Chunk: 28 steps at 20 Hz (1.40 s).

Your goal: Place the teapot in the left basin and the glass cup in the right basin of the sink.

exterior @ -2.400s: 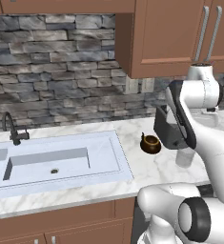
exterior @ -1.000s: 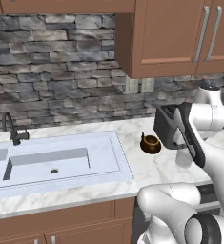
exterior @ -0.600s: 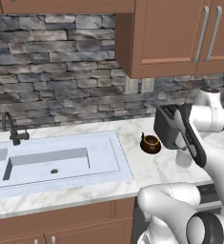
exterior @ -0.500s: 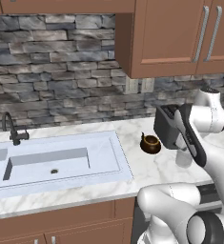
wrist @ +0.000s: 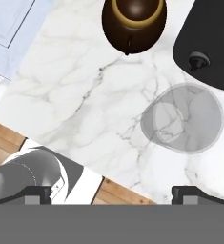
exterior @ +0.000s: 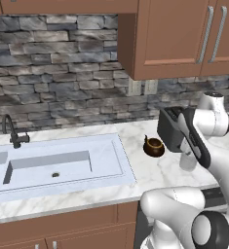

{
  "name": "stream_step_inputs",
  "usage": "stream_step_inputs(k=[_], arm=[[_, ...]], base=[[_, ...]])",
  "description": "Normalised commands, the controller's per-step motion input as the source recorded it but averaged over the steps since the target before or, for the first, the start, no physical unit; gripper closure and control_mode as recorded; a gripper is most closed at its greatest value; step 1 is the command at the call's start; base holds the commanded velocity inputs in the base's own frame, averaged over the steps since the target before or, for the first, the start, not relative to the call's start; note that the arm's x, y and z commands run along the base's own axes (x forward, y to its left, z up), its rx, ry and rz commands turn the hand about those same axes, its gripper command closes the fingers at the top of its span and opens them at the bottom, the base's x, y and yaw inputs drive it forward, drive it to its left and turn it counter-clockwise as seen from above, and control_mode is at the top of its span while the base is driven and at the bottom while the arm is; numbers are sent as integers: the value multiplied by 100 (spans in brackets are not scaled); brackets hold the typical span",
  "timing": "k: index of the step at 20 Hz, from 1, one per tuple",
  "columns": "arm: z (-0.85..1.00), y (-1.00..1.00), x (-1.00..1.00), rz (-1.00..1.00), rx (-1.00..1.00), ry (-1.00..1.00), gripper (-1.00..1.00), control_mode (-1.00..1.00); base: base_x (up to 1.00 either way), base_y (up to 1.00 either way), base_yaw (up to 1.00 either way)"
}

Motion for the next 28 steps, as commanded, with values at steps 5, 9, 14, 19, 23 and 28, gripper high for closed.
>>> stream_step_inputs(k=[5,9,14,19,23,28], arm=[[-16,0,10,0,2,0,-100,-100],[-16,0,11,0,4,0,-100,-100],[-17,-4,12,0,0,0,-100,-100],[-16,-6,12,-2,0,0,-100,-100],[-13,-7,11,-3,0,0,-100,-100],[-12,-6,9,-5,0,0,-100,-100]], base=[[0,0,0],[0,0,0],[0,0,0],[0,0,0],[0,0,0],[0,0,0]])
